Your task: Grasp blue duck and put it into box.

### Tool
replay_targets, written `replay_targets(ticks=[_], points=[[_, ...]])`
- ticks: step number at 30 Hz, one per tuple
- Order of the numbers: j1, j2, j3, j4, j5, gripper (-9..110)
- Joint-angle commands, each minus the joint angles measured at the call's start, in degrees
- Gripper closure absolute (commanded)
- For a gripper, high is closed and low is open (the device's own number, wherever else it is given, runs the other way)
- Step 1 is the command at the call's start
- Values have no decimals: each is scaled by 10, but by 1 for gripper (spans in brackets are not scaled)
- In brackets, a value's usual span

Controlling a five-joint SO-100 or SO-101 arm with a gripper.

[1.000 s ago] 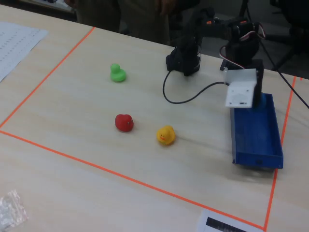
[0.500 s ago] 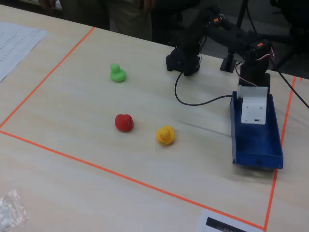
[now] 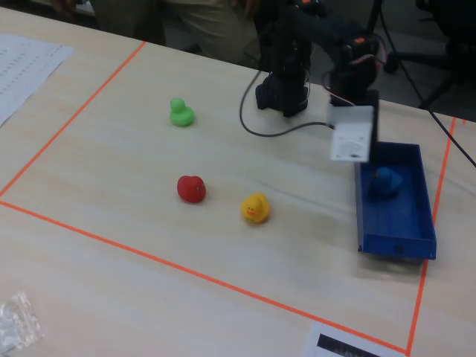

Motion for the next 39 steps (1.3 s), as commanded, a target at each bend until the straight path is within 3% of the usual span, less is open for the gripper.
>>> replay_targets(ticks=[1,6,12,20,29,39], points=[[124,192,123,-85,-46,101],[267,371,305,-206,-87,101],[367,613,583,-405,-152,101],[438,817,811,-468,-220,101],[455,895,877,-272,-253,101],[418,919,877,59,-293,101]])
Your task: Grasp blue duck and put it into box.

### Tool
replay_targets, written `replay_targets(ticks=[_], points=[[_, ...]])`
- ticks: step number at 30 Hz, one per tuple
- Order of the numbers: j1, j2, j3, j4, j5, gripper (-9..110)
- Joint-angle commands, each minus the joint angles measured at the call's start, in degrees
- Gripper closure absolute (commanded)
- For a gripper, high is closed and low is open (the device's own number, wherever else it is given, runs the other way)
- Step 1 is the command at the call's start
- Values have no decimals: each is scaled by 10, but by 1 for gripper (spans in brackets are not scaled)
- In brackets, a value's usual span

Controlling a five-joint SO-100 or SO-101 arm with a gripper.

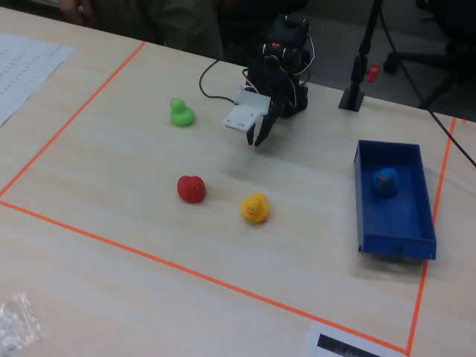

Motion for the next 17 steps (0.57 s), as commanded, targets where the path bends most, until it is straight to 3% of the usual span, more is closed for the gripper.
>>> replay_targets(ticks=[1,17], points=[[-7,3,-3,96,-4,101],[13,3,-3,96,0,100]])
